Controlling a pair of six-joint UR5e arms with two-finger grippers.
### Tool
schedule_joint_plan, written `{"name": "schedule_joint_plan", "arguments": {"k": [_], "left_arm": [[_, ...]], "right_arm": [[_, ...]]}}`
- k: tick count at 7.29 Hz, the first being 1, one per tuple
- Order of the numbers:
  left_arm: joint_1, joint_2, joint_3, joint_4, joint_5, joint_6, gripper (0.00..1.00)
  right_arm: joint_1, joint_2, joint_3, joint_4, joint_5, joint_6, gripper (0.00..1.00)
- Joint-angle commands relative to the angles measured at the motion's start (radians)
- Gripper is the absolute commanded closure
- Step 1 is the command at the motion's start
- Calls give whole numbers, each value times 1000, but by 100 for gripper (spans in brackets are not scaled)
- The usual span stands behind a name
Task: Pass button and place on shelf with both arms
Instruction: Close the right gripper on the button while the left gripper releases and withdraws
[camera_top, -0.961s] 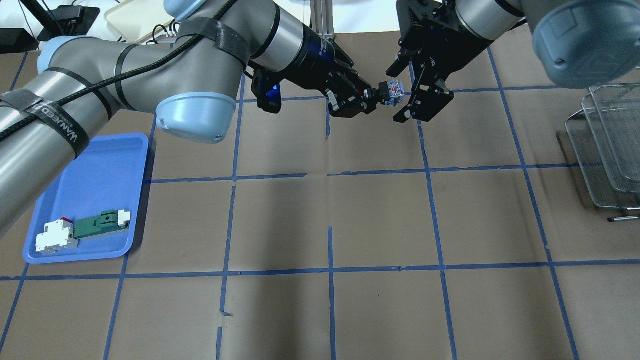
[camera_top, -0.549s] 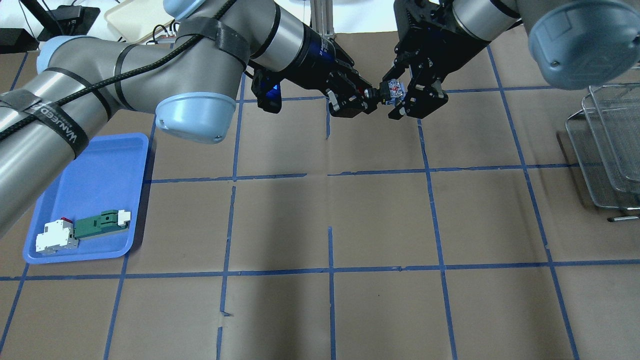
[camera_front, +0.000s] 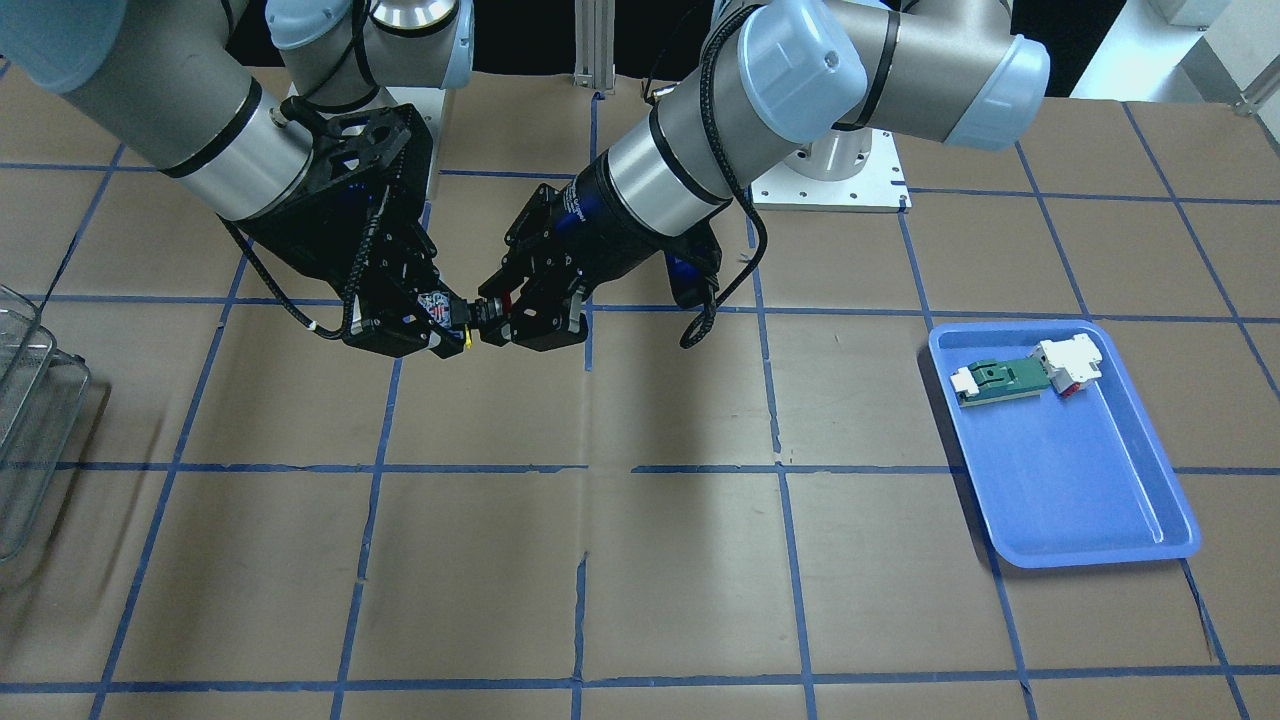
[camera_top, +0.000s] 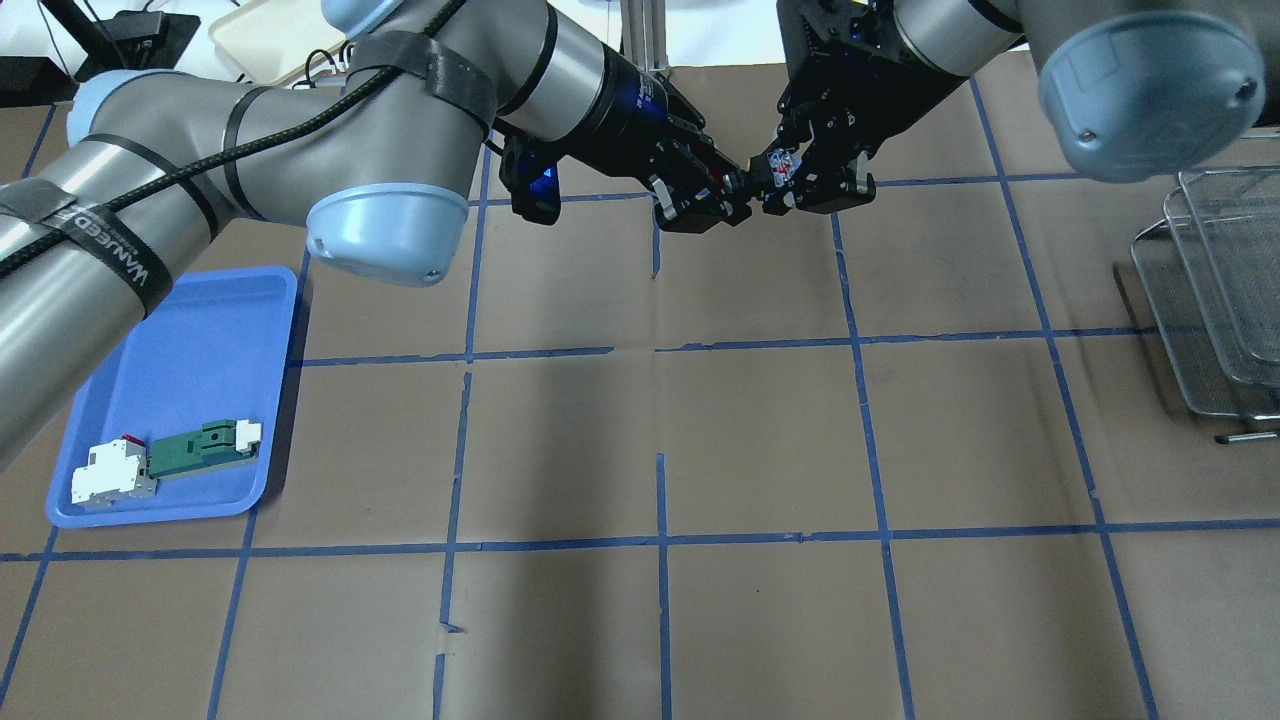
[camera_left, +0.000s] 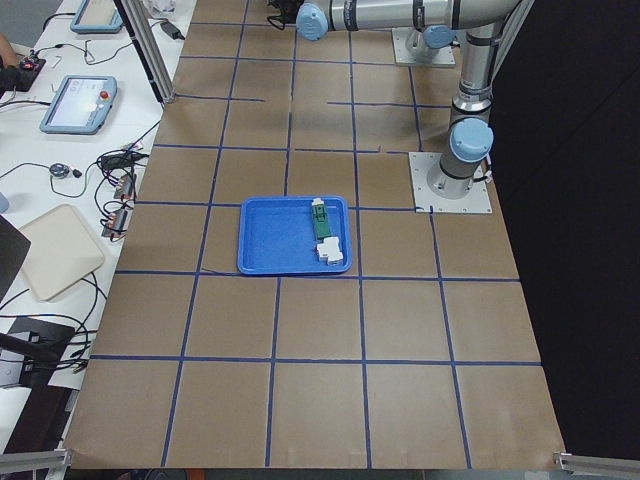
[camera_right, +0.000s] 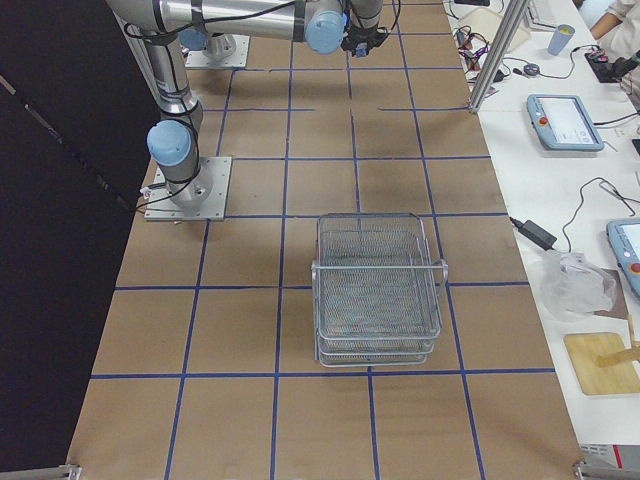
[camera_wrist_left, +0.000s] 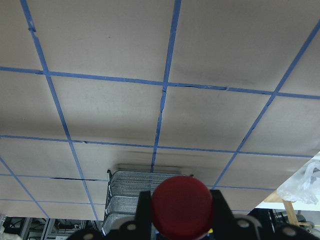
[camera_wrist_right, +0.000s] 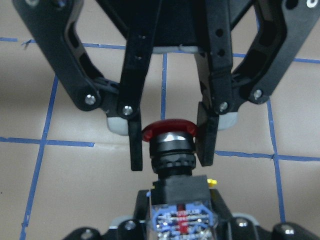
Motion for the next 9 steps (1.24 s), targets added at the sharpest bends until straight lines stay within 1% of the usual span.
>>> {"name": "schedule_joint_plan", "arguments": {"k": [1,4,5,6,7,8,9], "left_arm": [[-1,2,0,0,4,-16,0],[5,15,-2,0,-6,-27,0],[21,17,-3,-3,4,22,0],[69,19,-5,-18,30,180,0],[144,19,-6,-32,62,321,0],[199,22,-5,-85,70,455,0],[242,29,-3,-156,146,629,0]], "right_arm": [[0,2,2,-7,0,0,84],[0,2,8,-9,0,-1,84],[-9,8,7,-9,-3,-1,84],[-27,14,7,-12,-17,-1,84],[-70,16,8,-12,-18,-1,84],[-139,18,10,-1,-17,-9,84],[-198,18,11,6,-18,-53,84]]}}
